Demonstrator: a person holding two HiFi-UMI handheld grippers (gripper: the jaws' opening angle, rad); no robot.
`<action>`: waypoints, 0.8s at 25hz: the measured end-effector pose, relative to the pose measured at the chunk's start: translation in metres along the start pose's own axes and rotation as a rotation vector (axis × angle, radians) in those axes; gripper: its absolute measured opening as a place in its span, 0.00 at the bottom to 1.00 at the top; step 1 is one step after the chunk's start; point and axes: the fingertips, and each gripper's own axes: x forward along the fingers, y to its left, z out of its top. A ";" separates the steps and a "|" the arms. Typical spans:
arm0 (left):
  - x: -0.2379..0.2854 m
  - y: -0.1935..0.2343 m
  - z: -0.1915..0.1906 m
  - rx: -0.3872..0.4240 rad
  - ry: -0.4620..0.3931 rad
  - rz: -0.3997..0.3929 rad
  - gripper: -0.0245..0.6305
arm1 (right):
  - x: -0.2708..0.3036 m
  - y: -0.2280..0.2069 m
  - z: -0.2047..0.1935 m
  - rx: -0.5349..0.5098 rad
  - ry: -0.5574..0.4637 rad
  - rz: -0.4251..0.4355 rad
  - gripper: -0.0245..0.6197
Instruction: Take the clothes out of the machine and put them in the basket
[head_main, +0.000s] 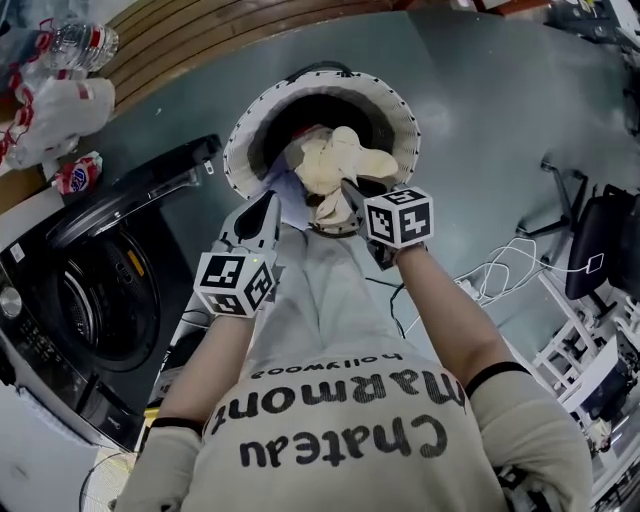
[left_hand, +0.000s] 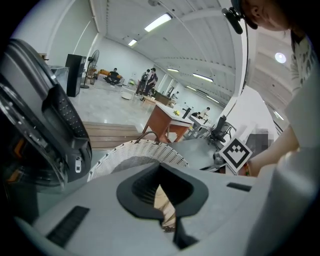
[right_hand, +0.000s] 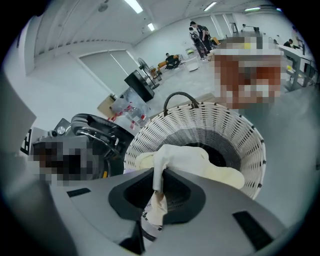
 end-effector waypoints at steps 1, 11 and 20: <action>0.003 0.002 0.000 -0.004 -0.001 0.003 0.05 | 0.004 -0.002 -0.001 -0.004 0.011 0.001 0.12; 0.034 0.021 0.000 0.005 0.004 -0.001 0.05 | 0.046 -0.018 -0.005 -0.032 0.060 -0.003 0.13; 0.042 0.048 -0.019 -0.005 0.025 0.018 0.05 | 0.086 -0.033 -0.024 -0.001 0.109 -0.012 0.13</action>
